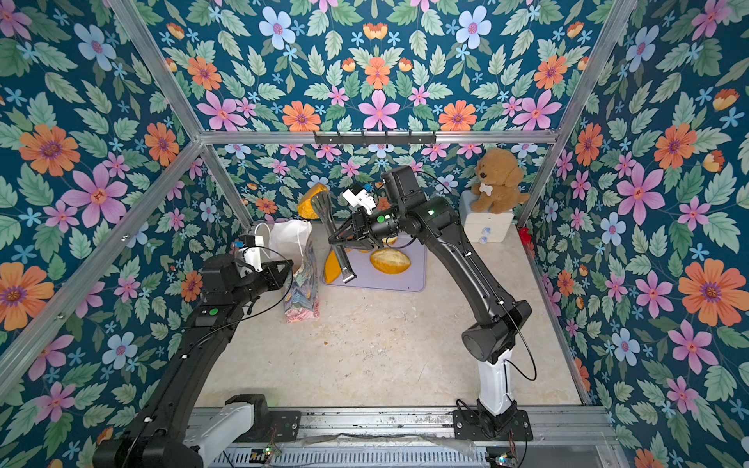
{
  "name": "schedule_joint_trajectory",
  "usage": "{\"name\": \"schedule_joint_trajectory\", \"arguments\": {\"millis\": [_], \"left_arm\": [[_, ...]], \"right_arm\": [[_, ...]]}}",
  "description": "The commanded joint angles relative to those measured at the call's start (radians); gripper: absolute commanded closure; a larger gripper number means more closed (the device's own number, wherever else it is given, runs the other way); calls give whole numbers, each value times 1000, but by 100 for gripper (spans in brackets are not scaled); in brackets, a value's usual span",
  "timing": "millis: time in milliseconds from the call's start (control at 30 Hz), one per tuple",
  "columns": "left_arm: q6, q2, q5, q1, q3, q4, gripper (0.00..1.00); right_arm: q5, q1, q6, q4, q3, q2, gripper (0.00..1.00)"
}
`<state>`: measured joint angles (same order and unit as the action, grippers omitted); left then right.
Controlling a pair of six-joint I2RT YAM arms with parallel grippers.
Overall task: Pack bread into a paper bag
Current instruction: Place the fake bread in the paper bag.
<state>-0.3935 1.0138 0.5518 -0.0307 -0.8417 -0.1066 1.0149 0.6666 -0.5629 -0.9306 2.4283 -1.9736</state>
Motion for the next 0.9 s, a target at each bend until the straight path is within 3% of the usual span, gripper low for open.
{"name": "schedule_joint_trajectory", "arguments": {"millis": [0,400,867], "left_arm": [[4,18,16,-7,-12,-1,85],[16,49,11,-46,-49,-11,85],[83,-4,-58,-47,-39,-84,85]], "right_arm": [[3,6,29,-19,54,-25,100],[35,42,-12,25,144,-141,100],[2,75,64,-60,39,-142,100]]}}
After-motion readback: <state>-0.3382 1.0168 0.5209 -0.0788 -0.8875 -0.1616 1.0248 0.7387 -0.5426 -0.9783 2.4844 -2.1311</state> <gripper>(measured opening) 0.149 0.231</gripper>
